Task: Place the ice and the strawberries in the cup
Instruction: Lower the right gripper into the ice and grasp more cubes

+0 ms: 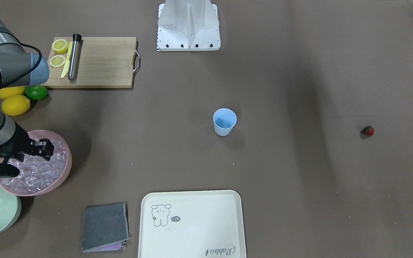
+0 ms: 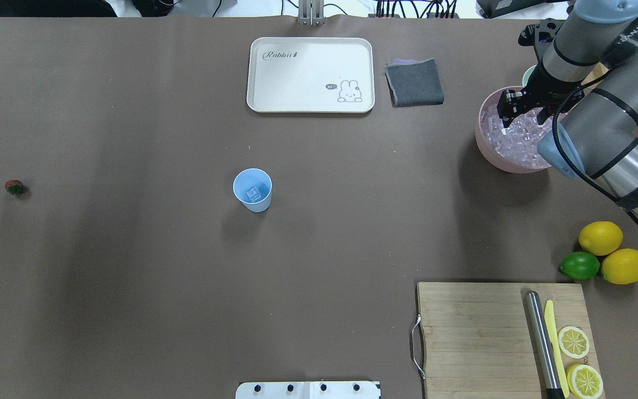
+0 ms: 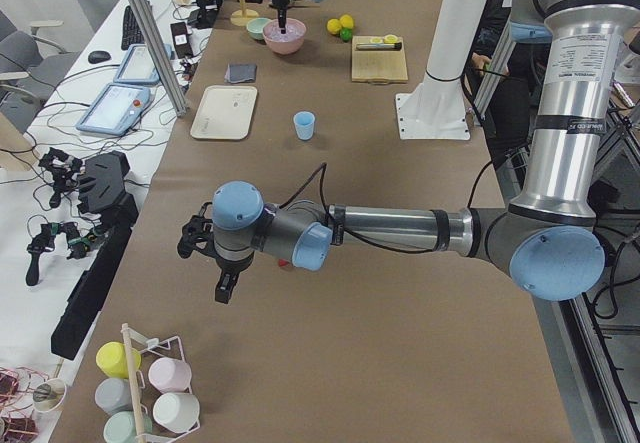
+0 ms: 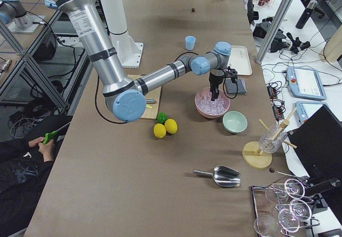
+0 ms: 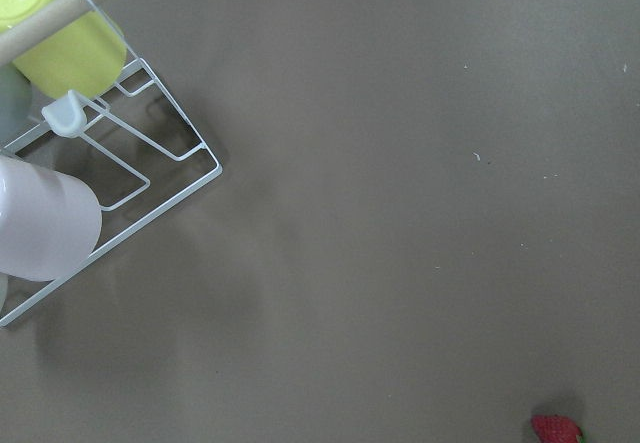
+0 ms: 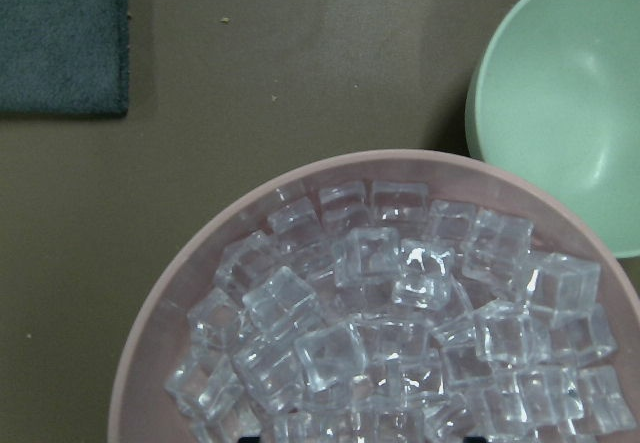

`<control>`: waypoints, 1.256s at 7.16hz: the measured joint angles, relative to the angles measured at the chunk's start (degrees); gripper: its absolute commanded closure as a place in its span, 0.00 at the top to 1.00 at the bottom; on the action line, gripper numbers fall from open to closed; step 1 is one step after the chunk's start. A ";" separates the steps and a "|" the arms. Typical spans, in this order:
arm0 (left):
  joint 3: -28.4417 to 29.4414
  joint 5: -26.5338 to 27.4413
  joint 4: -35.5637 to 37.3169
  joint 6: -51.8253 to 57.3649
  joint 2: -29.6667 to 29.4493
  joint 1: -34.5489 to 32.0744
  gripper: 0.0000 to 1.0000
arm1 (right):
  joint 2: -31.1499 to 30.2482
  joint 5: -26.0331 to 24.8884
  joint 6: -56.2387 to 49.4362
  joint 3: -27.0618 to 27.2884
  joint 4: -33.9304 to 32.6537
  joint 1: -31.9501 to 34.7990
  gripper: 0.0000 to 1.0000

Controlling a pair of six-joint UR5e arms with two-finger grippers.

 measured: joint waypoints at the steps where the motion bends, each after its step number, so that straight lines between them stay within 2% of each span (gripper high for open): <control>1: 0.01 -0.04 0.00 -0.04 -0.12 0.12 0.98 | 0.49 -0.09 -0.43 -0.76 -0.02 0.01 0.69; 3: 0.21 -0.06 0.03 -0.11 -0.54 0.55 0.98 | 2.07 -0.86 -0.67 -2.94 0.90 -0.13 0.69; 6: 0.40 -0.07 0.24 -0.18 -1.03 0.75 0.98 | 3.08 -1.60 -1.81 -8.44 8.03 -0.60 0.69; 9: 0.56 -0.07 0.43 -0.18 -1.33 0.80 0.98 | 3.06 -1.01 -1.86 -8.33 8.63 -0.96 0.69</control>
